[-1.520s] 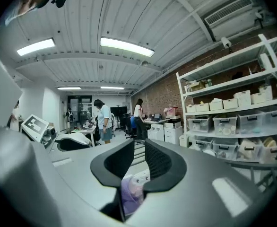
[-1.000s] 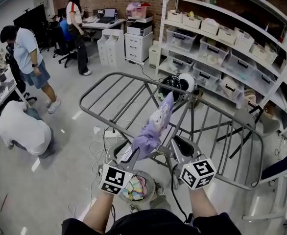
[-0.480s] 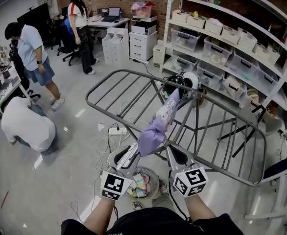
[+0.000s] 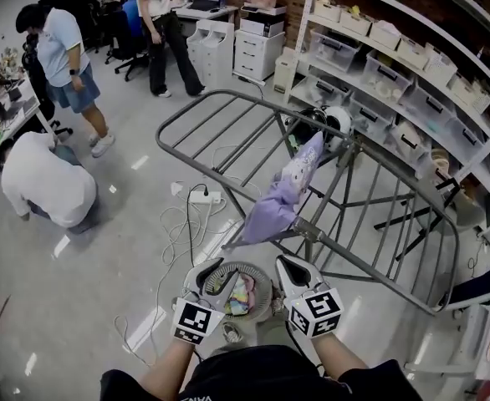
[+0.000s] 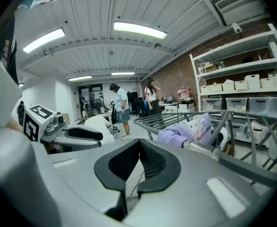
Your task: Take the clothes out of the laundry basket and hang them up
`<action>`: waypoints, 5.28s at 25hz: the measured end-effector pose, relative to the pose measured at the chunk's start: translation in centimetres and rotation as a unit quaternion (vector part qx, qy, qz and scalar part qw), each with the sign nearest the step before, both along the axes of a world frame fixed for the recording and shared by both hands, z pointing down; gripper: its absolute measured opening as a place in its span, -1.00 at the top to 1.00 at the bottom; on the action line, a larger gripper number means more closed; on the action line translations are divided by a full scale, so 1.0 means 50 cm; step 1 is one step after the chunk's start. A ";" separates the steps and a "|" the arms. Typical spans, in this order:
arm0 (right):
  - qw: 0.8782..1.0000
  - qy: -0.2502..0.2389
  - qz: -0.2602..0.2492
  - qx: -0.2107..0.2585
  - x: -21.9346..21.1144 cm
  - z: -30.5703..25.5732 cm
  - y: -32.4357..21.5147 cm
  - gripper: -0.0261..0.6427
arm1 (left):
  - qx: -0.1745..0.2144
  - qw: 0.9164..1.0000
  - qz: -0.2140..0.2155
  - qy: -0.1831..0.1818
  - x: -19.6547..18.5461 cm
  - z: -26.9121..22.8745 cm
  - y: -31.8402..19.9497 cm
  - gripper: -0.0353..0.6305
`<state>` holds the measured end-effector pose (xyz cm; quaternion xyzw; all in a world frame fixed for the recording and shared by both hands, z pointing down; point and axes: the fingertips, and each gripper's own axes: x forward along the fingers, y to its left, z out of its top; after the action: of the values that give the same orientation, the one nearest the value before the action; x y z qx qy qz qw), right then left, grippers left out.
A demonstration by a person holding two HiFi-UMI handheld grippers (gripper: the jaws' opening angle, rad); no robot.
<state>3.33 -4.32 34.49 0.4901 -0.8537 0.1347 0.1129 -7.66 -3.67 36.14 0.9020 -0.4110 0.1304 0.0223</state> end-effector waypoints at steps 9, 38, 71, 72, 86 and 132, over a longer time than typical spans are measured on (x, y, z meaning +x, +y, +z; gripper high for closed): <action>0.990 0.049 -0.071 -0.110 -0.066 0.182 0.039 0.44 | -0.094 0.996 -0.003 0.006 -0.042 0.154 0.058 0.43; 0.892 0.197 -0.224 -0.338 -0.117 1.106 0.039 0.21 | -0.300 0.942 -0.148 0.015 -0.094 0.957 0.087 0.31; 0.853 0.284 -0.297 -0.322 -0.262 1.618 -0.031 0.80 | -0.259 0.950 -0.163 0.064 -0.137 1.164 0.072 0.31; 0.856 0.272 -0.302 -0.319 -0.265 1.602 -0.030 0.80 | -0.260 0.950 -0.162 0.062 -0.137 1.161 0.072 0.31; 0.898 0.122 -0.336 -0.255 -0.226 1.127 0.026 0.82 | -0.286 0.940 -0.180 0.041 -0.163 1.040 0.085 0.30; 0.960 -0.068 -0.249 -0.108 -0.109 0.388 -0.088 0.81 | -0.267 0.952 -0.036 0.148 0.073 0.633 0.098 0.79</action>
<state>-2.11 -8.71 53.89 0.2369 -0.9347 0.2265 0.1372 -4.03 1.24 67.81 0.8569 -0.3855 0.0992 0.3275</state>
